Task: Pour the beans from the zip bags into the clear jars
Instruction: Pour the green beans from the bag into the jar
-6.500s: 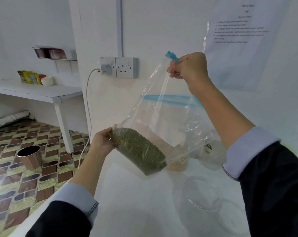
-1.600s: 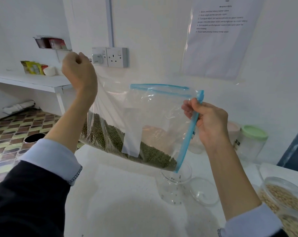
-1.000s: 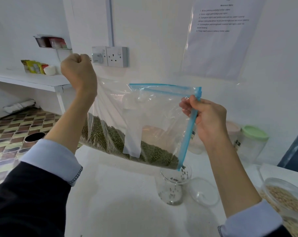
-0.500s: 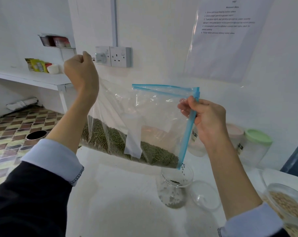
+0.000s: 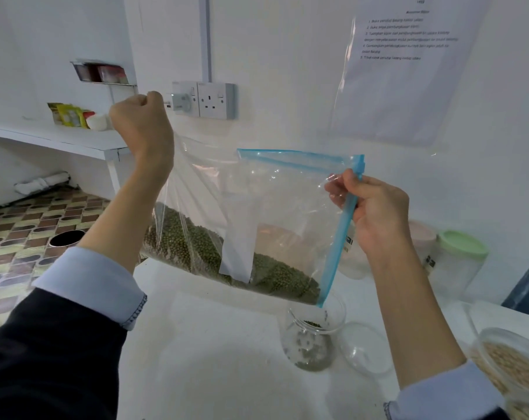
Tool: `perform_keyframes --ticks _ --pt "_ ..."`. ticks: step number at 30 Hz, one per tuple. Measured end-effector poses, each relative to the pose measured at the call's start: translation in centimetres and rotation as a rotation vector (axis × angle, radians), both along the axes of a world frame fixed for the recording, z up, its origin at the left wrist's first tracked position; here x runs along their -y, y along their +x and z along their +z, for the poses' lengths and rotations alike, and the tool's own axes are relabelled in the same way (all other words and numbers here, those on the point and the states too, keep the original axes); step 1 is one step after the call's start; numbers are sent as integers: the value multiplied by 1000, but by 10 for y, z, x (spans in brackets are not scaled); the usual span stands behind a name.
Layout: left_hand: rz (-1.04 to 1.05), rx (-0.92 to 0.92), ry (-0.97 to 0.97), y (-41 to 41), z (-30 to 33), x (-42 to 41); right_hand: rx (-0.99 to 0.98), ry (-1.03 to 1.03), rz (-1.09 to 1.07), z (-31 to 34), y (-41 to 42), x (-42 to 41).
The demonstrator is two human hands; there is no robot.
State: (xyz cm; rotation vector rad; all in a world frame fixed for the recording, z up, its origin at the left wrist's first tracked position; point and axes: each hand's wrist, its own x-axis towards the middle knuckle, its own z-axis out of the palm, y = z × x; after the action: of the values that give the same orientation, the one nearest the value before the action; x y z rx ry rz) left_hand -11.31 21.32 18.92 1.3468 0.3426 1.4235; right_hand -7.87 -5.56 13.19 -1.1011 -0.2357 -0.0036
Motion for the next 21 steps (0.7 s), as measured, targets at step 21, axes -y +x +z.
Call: perform_keyframes --ticks 21 --pt "-26 40 26 2 4 -1 -21 40 -52 -1 3 -4"
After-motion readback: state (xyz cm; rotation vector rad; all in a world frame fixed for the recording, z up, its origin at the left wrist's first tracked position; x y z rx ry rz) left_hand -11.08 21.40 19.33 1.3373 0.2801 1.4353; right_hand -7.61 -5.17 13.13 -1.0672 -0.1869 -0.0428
